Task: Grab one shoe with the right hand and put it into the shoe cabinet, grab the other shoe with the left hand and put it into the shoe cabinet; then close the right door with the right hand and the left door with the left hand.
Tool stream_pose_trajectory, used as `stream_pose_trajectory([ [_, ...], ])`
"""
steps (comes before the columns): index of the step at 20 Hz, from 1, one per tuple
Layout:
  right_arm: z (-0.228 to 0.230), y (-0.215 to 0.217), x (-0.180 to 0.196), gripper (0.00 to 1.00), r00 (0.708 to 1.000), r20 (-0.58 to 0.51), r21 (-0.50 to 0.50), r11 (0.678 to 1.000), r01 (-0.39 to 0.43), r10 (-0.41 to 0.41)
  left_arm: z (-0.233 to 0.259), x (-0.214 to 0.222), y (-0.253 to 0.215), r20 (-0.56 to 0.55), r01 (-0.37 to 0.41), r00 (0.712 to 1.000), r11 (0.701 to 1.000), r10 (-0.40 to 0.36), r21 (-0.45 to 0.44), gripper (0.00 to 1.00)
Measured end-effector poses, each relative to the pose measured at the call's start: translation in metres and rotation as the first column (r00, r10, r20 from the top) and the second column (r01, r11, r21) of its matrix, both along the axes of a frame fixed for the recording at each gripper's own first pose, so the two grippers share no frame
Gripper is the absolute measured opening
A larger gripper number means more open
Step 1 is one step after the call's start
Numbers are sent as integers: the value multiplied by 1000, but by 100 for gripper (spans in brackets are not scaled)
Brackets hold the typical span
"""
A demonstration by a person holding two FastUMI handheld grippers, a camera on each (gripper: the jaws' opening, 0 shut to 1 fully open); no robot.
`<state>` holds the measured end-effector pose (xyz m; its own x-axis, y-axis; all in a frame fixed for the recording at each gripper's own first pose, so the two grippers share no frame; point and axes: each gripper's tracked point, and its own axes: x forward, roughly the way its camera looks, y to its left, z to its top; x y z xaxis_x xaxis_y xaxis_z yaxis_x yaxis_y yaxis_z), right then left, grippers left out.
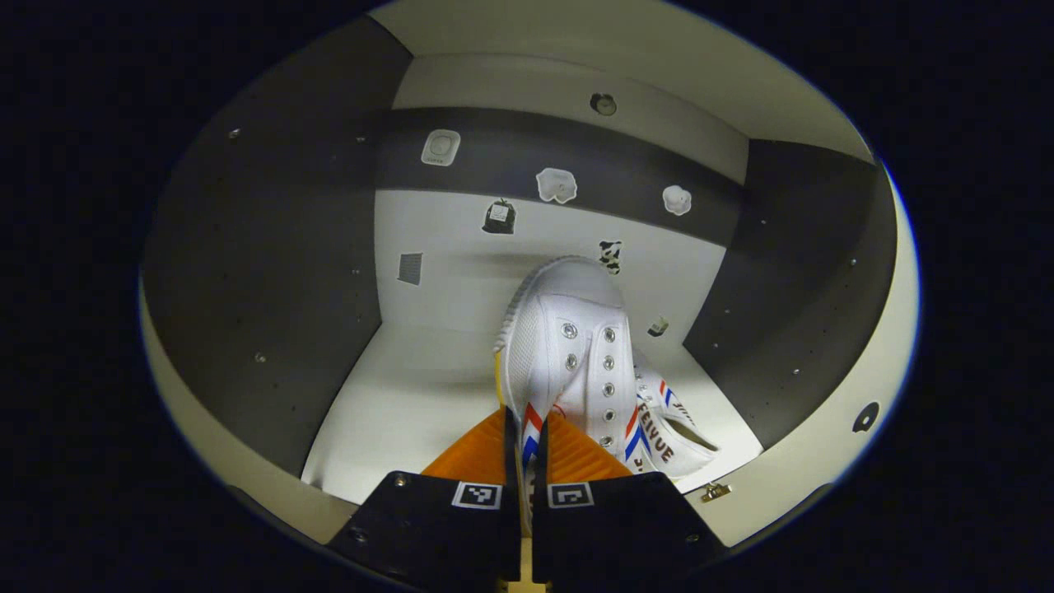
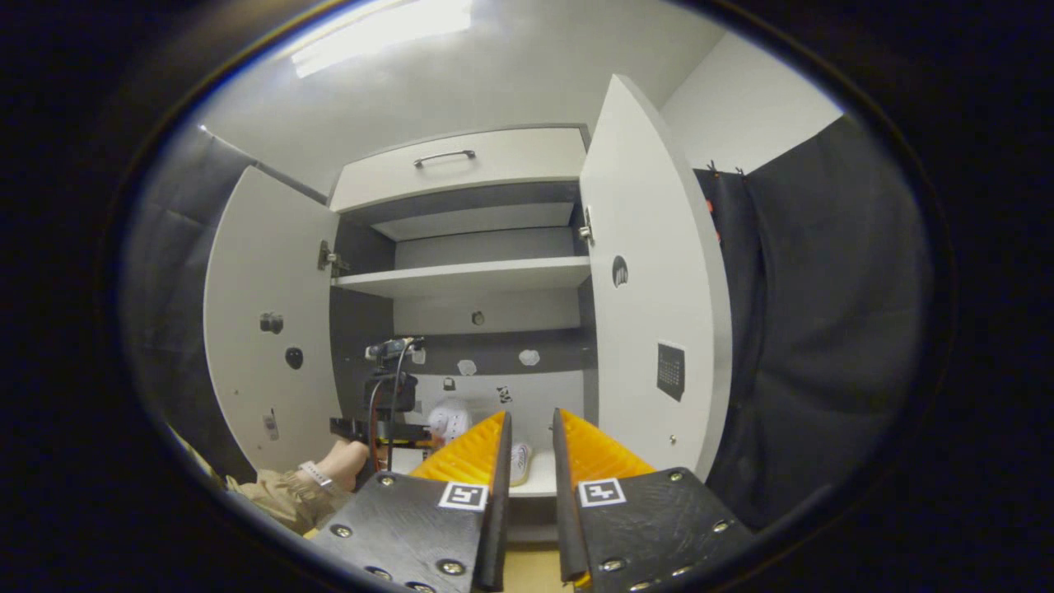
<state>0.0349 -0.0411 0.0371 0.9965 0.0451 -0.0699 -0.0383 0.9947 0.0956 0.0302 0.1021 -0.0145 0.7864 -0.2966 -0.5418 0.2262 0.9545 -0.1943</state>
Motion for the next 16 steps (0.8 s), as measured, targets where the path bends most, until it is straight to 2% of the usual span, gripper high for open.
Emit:
stream_pose_trajectory([
  [3, -4, -1, -2, 25, 1000, -11, 14, 1000, 17, -16, -5, -3, 3, -47, 10, 999, 1000, -10, -12, 9],
  [6, -8, -4, -2, 25, 999, -17, 23, 999, 31, -31, -10, -11, 6, -92, 8, 996, 1000, -6, 21, 3],
  [7, -9, -5, -3, 25, 999, -20, 24, 999, 37, -36, -13, -11, 8, -104, 6, 995, 1000, -3, 24, 6],
  [11, -13, -12, -7, 25, 998, -32, 30, 998, 57, -56, -23, -11, 8, -137, 12, 991, 999, -6, 45, 6],
  [14, -15, -18, -10, 26, 997, -38, 35, 997, 67, -66, -30, -4, 6, -119, 19, 993, 998, -12, 63, 5],
  [16, -15, -19, -12, 26, 997, -42, 39, 997, 66, -64, -34, -1, 6, -111, 21, 994, 996, -11, 88, 8],
])
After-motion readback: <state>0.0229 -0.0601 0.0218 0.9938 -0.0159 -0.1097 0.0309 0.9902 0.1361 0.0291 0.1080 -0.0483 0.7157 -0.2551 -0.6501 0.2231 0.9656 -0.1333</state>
